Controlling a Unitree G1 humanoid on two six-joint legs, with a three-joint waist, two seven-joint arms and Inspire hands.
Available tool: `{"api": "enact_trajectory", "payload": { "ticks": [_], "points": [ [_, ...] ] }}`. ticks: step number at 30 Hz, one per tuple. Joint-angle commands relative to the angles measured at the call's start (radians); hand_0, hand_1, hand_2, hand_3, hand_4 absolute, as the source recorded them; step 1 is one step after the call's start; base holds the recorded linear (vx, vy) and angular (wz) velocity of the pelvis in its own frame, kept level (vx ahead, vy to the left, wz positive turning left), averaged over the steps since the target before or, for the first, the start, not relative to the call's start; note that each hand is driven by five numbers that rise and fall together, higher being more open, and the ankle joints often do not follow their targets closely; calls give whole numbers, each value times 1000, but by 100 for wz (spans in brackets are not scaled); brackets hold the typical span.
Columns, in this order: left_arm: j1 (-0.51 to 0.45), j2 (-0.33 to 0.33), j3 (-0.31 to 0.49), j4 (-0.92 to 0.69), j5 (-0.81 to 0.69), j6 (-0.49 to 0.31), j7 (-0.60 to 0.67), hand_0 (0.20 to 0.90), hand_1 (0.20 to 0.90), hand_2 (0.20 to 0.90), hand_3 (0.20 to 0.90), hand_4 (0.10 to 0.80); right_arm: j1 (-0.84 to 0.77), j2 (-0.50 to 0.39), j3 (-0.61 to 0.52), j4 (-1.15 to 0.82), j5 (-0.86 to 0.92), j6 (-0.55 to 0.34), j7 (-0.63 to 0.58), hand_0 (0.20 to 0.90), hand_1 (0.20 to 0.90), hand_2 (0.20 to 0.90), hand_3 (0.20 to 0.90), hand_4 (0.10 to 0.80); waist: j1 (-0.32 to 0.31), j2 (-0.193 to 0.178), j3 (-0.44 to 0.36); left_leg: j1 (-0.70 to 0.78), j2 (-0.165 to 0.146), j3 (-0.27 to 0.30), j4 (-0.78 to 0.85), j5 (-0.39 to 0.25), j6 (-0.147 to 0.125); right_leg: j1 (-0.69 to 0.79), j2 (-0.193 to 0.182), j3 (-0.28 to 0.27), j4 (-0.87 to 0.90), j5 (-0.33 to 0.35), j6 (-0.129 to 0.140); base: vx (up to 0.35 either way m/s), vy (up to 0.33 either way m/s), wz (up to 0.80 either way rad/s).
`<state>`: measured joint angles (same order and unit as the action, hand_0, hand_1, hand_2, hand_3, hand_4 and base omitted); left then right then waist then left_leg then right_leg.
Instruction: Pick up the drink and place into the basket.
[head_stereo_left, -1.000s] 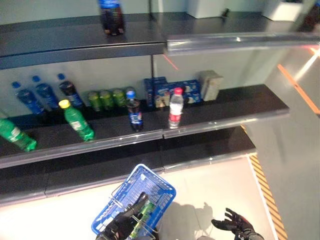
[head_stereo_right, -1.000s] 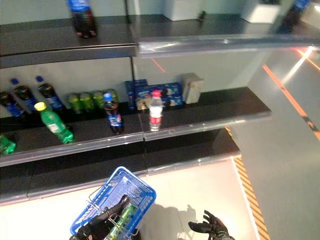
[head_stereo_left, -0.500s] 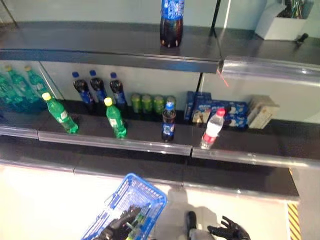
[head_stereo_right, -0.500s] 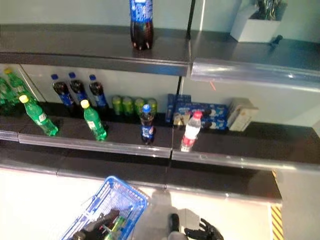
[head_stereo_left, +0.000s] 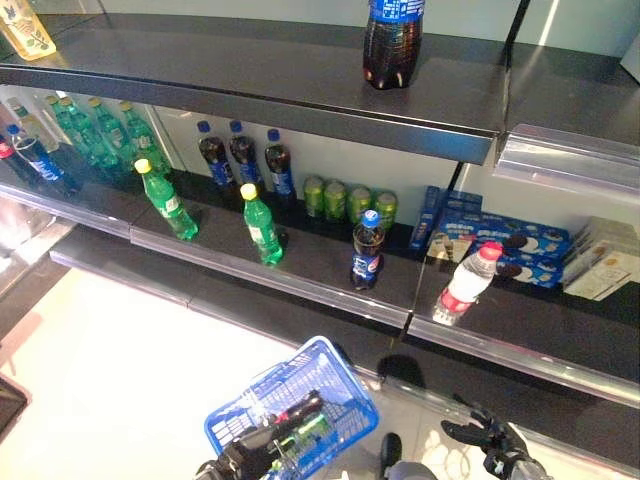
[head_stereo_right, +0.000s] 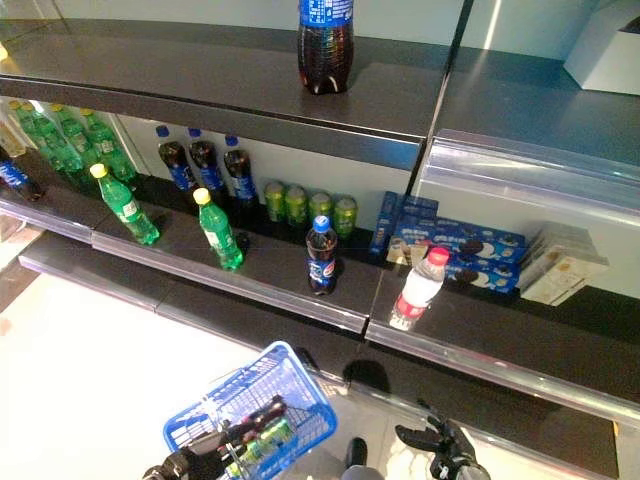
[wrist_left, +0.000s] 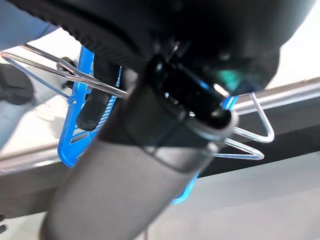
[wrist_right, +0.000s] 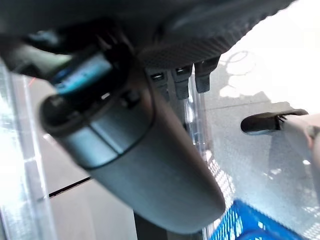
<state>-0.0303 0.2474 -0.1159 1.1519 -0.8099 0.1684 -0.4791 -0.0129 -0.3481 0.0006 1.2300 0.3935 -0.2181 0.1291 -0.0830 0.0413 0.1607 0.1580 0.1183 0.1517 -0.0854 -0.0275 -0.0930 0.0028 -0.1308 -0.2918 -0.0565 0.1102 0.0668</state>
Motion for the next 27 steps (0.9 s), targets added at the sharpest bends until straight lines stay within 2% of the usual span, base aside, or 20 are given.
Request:
{"api": "enact_trajectory", "payload": {
  "ticks": [1,4,5,7,8,11,12,13,14,16,19,21,24,27],
  "points": [
    [-34,58,57,-84,-58,-31,-144,300,300,300,200,100,-20,-20,-2,13,8,-45,12,900,900,900,900,800,22,-6,-36,18,41,-13,3,28,-12,-46,-83,59,152,-64,101,0,0,0],
    [-22,48,54,-99,-68,-43,-160,300,300,300,200,100,-30,-26,10,-2,20,-39,3,900,900,900,900,800,28,-9,-31,11,24,-46,13,19,-9,-41,-67,85,145,-68,92,-51,91,-7],
    [-7,35,53,-108,-84,-59,-166,300,300,300,200,100,-45,-37,13,-7,23,-35,1,900,900,900,900,800,45,-20,-22,-18,-22,-132,68,-16,-1,-35,-54,129,127,-64,88,-56,188,-22],
    [-3,25,47,-119,-94,-61,-159,300,300,300,200,100,-51,-43,13,-9,36,-36,-2,900,900,900,900,800,56,-28,-15,-40,-51,-160,96,-36,7,-29,-48,157,108,-58,88,-85,263,-57],
    [-3,22,44,-122,-76,-51,-160,300,300,300,200,100,-52,-45,10,-6,64,-37,-14,900,900,900,900,800,61,-33,-12,-52,-65,-166,106,-44,12,-31,-47,163,100,-51,92,-99,270,-79],
    [-24,34,56,-81,-85,-51,-152,300,300,300,200,100,-38,-29,-2,-3,38,-51,14,900,900,900,900,800,50,-60,5,-55,-109,-145,123,-83,34,-85,-54,188,52,32,139,-113,188,-76],
    [-26,38,59,-77,-81,-49,-152,300,300,300,200,100,-36,-28,-4,-2,41,-49,15,900,900,900,900,800,50,-63,7,-52,-112,-140,122,-86,36,-90,-55,185,45,42,144,-173,140,-78],
    [-33,48,71,-64,-86,-45,-143,300,300,300,200,100,-34,-20,-7,3,31,-45,18,900,900,900,900,800,54,-71,13,-45,-125,-115,105,-89,41,-112,-62,149,32,74,161,-184,119,-74],
    [-31,50,82,-63,-92,-45,-139,300,300,300,200,100,-33,-14,-14,8,18,-44,23,900,900,900,900,800,60,-72,17,-36,-127,-88,88,-82,43,-123,-67,114,38,87,164,-214,105,-82],
    [-25,56,85,-61,-82,-51,-155,300,300,300,200,100,-24,-1,-19,19,-1,-50,22,900,900,900,900,800,60,-66,22,-34,-123,-74,67,-62,54,-146,-77,138,111,100,156,-197,-1,-132],
    [-34,66,70,-46,-91,-62,-162,300,300,300,200,100,-17,6,-24,34,16,-65,31,900,900,900,900,800,60,-41,7,-80,-101,-77,66,-26,81,-114,-82,200,251,28,112,-225,-102,-13],
    [-55,63,64,-45,-107,-57,-144,300,300,300,200,100,-33,6,-21,40,20,-61,34,900,900,900,900,800,70,-35,-8,-121,-95,-90,87,-21,87,-68,-82,219,234,-34,91,-143,-174,21],
    [-74,52,58,-45,-114,-55,-116,300,300,300,200,100,-60,20,15,39,30,-46,21,900,900,900,900,800,91,-53,-20,-160,-88,-96,138,-25,70,4,-76,205,133,-67,104,-25,-245,-11],
    [-48,56,84,-43,-159,-34,-124,300,300,300,200,100,-59,10,27,18,25,-36,28,900,900,900,900,800,94,-50,-28,-135,-48,-84,112,-8,39,35,-64,196,86,-84,102,62,-146,-47]
  ]
}}
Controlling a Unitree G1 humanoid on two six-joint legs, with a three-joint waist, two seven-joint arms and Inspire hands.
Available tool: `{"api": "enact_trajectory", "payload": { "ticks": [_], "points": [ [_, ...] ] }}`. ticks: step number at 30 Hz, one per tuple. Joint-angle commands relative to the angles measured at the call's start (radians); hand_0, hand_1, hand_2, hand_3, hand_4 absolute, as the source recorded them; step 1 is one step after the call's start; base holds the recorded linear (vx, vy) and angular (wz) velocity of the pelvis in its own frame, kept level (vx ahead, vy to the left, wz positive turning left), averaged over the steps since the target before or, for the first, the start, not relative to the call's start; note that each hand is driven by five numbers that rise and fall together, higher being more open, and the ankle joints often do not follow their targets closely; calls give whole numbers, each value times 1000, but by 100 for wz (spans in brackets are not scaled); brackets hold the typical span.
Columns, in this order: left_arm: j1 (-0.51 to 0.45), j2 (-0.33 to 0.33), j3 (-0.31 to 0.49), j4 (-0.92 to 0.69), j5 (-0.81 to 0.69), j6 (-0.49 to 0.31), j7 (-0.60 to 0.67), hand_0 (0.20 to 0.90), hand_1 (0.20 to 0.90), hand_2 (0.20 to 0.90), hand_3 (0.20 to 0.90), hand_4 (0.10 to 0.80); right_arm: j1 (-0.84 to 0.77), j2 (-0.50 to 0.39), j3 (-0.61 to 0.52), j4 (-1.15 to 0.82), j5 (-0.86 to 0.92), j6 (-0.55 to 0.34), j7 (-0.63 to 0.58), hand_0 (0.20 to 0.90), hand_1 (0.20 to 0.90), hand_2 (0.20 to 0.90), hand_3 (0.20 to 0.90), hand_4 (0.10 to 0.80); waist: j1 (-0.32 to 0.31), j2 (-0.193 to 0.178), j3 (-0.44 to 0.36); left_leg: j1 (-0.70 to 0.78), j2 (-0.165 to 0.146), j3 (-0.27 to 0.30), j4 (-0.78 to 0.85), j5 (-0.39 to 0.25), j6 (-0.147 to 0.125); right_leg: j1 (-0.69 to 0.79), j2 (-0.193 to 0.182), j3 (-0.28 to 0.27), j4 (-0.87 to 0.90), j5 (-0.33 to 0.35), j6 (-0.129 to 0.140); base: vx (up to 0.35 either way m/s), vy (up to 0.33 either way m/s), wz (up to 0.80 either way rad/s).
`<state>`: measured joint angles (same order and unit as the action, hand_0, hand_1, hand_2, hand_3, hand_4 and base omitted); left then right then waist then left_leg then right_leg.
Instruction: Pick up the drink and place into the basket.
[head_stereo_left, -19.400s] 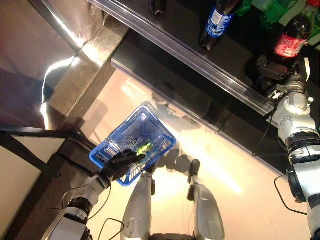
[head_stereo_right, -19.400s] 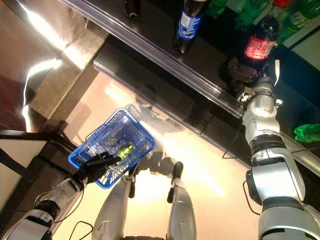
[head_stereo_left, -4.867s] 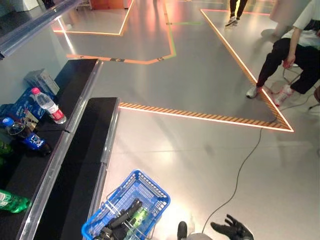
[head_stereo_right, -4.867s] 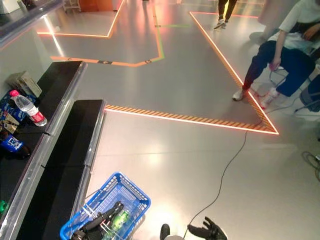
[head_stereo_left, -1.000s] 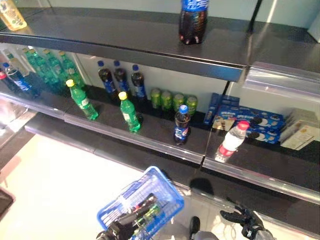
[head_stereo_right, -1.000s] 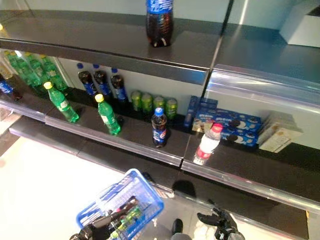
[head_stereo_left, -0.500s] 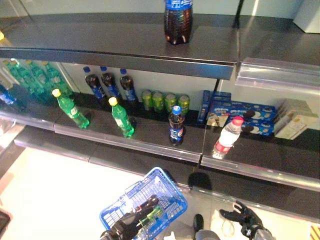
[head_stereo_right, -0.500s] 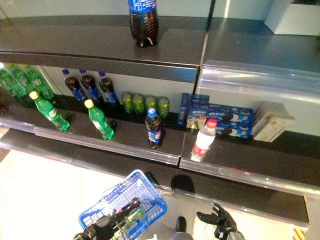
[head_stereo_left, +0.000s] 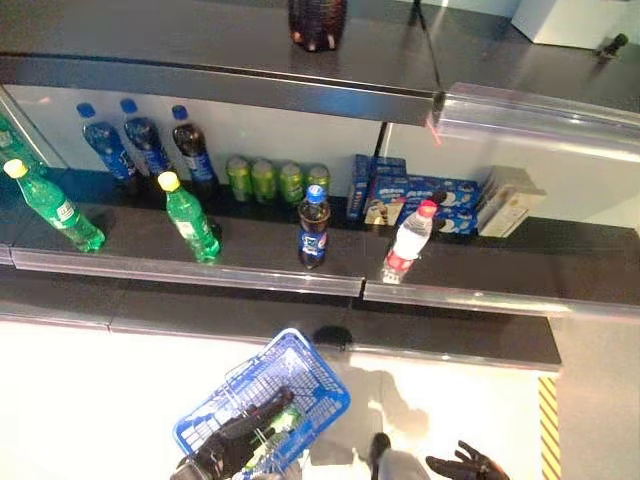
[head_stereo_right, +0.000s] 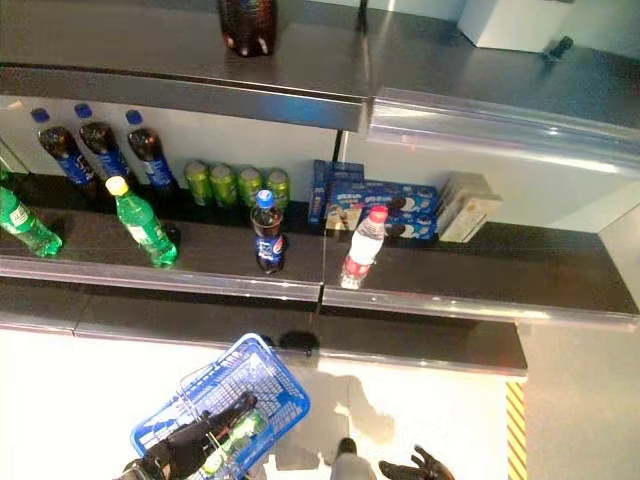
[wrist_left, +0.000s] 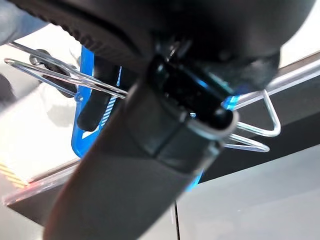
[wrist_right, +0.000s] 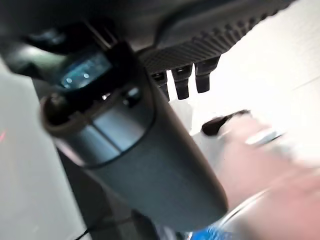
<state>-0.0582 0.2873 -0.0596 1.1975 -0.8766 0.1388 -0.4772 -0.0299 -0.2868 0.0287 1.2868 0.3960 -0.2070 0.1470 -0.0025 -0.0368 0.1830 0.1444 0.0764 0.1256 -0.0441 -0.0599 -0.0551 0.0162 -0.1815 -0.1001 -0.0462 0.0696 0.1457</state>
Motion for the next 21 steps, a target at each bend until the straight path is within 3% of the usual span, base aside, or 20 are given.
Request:
{"api": "enact_trajectory", "payload": {
  "ticks": [1,6,12,21],
  "points": [
    [-10,16,31,-88,-80,-1,-131,300,300,300,200,100,-35,-55,-4,-44,25,-45,9,900,900,900,900,800,12,28,-52,-115,4,-54,60,33,-7,33,-11,0,61,-45,21,82,-101,-21],
    [3,-5,35,-104,-79,0,-124,300,300,300,200,100,-18,-66,-23,-39,-1,-33,-6,900,900,900,900,800,18,29,-64,-92,29,-47,5,64,-36,76,-9,-53,10,-42,18,39,-4,5],
    [-4,1,72,-76,-128,47,-147,300,300,300,200,100,-7,-56,-32,-35,-4,-42,7,900,900,900,900,800,24,24,-79,-44,31,-45,-32,61,-39,109,-19,-91,5,-49,26,37,25,13],
    [15,8,100,-47,-140,83,-198,300,300,300,200,100,-2,-51,-29,-32,-31,-32,4,900,900,900,900,800,29,20,-99,-11,36,-36,-43,52,-40,133,-20,-99,-3,-52,30,20,7,4]
  ]
}}
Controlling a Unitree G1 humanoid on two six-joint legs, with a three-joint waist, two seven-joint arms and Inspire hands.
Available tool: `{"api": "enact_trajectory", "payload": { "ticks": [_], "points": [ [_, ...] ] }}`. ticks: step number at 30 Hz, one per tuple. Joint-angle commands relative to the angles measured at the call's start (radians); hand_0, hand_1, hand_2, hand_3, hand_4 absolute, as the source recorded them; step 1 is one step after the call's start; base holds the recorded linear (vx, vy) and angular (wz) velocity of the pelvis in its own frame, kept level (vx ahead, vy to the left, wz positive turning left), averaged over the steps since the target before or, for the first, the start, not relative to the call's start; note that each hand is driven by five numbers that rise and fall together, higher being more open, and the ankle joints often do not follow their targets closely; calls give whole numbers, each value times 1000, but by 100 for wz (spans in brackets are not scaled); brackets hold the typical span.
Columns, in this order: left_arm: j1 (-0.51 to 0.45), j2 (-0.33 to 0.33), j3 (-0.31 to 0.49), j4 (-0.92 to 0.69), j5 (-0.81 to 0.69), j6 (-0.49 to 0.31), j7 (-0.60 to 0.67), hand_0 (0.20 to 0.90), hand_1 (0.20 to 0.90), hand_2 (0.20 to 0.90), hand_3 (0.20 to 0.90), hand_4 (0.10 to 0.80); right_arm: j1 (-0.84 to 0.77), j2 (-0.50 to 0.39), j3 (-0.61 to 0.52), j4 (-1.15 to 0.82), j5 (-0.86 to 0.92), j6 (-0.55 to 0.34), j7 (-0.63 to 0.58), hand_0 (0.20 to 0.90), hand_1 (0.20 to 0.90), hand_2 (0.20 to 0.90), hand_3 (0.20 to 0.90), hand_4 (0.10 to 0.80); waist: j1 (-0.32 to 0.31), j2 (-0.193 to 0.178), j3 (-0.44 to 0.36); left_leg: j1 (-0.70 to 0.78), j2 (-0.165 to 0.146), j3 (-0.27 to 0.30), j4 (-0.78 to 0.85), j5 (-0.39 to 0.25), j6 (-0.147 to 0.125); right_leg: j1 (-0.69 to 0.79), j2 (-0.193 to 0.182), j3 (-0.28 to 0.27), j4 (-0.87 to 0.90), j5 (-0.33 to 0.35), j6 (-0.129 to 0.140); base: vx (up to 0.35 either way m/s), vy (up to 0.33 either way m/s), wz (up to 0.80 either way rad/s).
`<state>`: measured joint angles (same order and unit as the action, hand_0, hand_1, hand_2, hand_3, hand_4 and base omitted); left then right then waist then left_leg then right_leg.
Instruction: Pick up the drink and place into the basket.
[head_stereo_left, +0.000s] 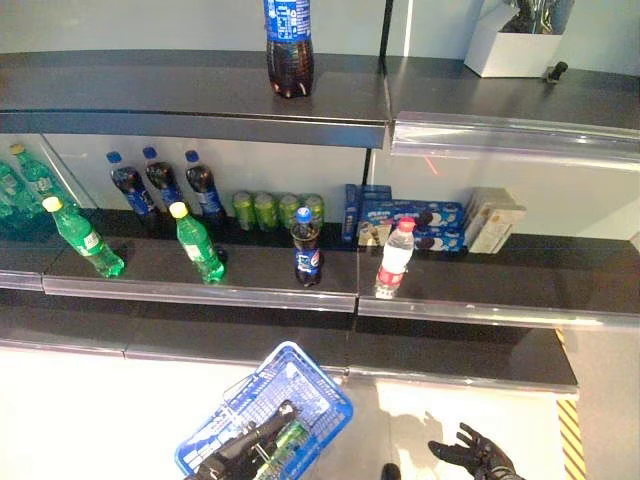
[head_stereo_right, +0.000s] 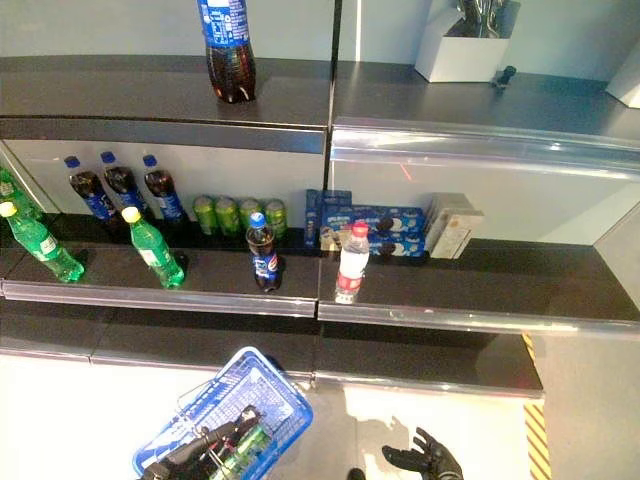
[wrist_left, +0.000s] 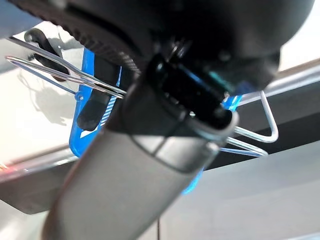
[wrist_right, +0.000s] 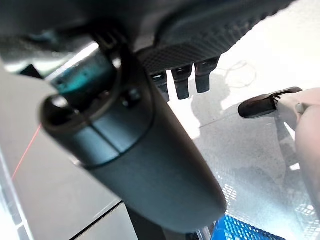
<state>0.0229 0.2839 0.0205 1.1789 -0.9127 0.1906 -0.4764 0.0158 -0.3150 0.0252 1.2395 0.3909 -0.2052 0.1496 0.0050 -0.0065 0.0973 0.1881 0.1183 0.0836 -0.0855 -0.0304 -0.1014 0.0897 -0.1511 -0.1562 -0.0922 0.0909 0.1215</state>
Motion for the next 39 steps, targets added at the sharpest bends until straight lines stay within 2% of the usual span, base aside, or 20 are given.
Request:
{"api": "enact_trajectory", "payload": {
  "ticks": [1,9,18,22,27,32,36,39],
  "points": [
    [-65,12,21,-32,-106,35,-198,300,300,300,200,100,-46,-23,-24,14,-29,-34,0,900,900,900,900,800,23,-11,-14,-53,-5,6,-2,22,5,61,-50,-43,42,-73,54,0,0,0],
    [-44,7,37,-36,-153,49,-194,300,300,300,200,100,-32,-23,-21,23,-62,-33,-4,900,900,900,900,800,29,-17,-19,-51,0,5,-2,19,2,71,-42,-55,16,-59,54,8,-1,1],
    [-44,5,29,-35,-126,30,-204,300,300,300,200,100,-26,-22,-2,24,-90,-40,-12,900,900,900,900,800,37,-24,9,-106,10,15,-2,44,-6,20,-46,-81,5,-27,61,-14,7,4],
    [-81,15,1,-61,-176,4,-191,300,300,300,200,100,-43,-25,34,6,-96,-25,-24,900,900,900,900,800,24,-21,44,-171,13,18,-2,67,-7,-54,-20,-61,5,-13,49,-114,7,2],
    [-215,17,-73,-118,-282,-40,-203,300,300,300,200,100,-192,-46,79,13,-11,-42,-58,900,900,900,900,800,9,5,172,-338,-6,-9,-2,118,-2,-227,1,-9,5,37,28,-384,7,7],
    [-224,6,-103,-167,-329,-21,-187,300,300,300,200,100,-222,-72,101,-13,-30,-67,-57,900,900,900,900,800,7,27,216,-374,-32,-56,-2,118,5,-266,-3,19,5,41,25,-127,35,15],
    [-232,7,-126,-165,-331,-10,-191,300,300,300,200,100,-230,-92,146,-67,-96,-132,-81,900,900,900,900,800,14,26,230,-377,-43,-80,-1,124,4,-274,-18,18,18,35,26,-52,8,2],
    [-261,11,-156,-147,-348,-26,-193,300,300,300,200,100,-277,-121,206,-125,-135,-190,-120,900,900,900,900,800,26,14,258,-452,-56,-104,112,99,4,-326,-30,20,104,7,16,-157,-13,6]
  ]
}}
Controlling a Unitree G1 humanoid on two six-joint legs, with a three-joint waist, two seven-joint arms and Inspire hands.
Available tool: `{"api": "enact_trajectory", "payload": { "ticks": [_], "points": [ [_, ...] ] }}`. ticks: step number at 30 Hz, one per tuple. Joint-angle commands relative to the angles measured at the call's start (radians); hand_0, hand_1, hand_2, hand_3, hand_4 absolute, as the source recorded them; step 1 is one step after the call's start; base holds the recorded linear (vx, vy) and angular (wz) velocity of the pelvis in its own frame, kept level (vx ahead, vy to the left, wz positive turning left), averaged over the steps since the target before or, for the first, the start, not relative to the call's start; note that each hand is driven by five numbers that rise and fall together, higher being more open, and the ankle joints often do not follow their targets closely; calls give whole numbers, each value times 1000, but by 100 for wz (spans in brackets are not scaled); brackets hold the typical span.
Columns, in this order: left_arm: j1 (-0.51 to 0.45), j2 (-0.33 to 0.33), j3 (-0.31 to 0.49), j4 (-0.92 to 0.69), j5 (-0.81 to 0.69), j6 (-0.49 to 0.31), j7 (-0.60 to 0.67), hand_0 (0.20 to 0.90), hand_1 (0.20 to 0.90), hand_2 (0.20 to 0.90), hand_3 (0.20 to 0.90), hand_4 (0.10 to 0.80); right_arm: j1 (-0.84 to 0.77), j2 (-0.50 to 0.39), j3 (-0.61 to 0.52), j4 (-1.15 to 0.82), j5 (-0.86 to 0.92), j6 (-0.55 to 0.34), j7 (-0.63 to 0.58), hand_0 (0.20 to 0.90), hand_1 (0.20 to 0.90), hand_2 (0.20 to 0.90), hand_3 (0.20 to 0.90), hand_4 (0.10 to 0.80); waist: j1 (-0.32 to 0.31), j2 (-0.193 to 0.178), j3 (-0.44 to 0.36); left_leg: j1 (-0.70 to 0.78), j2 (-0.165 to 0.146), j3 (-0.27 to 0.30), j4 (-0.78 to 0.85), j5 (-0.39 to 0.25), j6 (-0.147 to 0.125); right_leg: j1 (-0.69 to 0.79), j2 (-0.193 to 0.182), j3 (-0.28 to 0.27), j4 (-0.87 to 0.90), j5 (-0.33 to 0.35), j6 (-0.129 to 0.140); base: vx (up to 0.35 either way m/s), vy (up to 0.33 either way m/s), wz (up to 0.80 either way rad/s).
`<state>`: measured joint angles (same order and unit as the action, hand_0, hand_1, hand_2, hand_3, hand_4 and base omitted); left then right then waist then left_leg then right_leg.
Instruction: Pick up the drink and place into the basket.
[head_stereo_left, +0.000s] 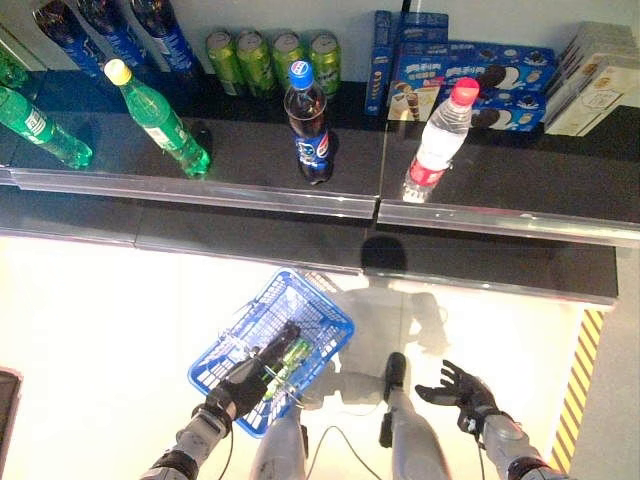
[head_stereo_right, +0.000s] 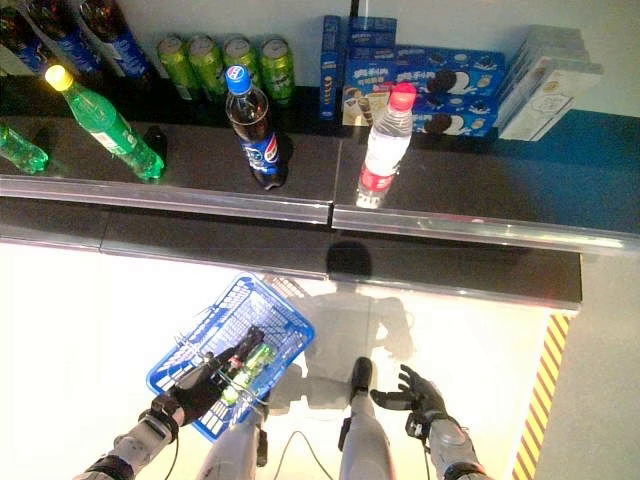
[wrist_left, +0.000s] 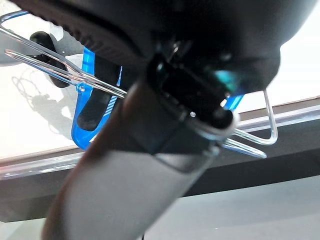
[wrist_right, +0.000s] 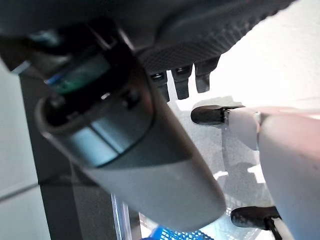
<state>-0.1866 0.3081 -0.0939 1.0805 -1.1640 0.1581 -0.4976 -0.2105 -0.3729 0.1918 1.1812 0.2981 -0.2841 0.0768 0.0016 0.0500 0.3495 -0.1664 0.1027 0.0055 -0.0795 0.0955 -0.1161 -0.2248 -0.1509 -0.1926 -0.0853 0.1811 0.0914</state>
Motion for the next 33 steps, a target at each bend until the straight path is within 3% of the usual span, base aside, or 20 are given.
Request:
{"api": "enact_trajectory", "payload": {
  "ticks": [1,6,8,11,21,33],
  "points": [
    [-57,-6,-50,-53,-105,2,-166,300,300,300,200,100,-67,-74,68,-107,-49,-121,-71,900,900,900,900,800,32,-51,15,-129,-42,-26,161,-42,19,-36,-36,56,144,-97,44,-138,-52,20],
    [-65,35,-56,-99,-116,-9,-134,300,300,300,200,100,-97,-94,120,-314,-66,-168,-142,900,900,900,900,800,40,-89,26,-227,-39,-21,332,-110,31,-126,-54,46,282,-145,48,-110,-95,7],
    [-61,40,-58,-109,-118,-9,-131,300,300,300,200,100,-101,-96,121,-340,-71,-184,-156,900,900,900,900,800,40,-91,23,-243,-38,-21,357,-121,34,-143,-59,46,305,-153,51,-69,-50,-2],
    [-27,39,-63,-170,-133,-21,-104,300,300,300,200,100,-90,-126,116,-542,-106,-171,-199,900,900,900,900,800,34,-89,17,-267,-34,-19,402,-145,44,-181,-63,57,369,-176,54,-43,-3,5],
    [60,39,-55,-196,-145,-31,-118,300,300,300,200,100,-67,-189,28,-901,-125,-224,-213,900,900,900,900,800,20,-81,14,-235,-26,-13,394,-153,64,-178,-64,85,395,-190,63,20,15,1],
    [91,22,-51,-204,-140,-46,-143,300,300,300,200,100,-85,-211,-68,-1068,25,-303,-209,900,900,900,900,800,10,-54,45,-210,-23,18,355,-133,61,-135,-67,69,344,-188,56,5,4,-1]
  ]
}}
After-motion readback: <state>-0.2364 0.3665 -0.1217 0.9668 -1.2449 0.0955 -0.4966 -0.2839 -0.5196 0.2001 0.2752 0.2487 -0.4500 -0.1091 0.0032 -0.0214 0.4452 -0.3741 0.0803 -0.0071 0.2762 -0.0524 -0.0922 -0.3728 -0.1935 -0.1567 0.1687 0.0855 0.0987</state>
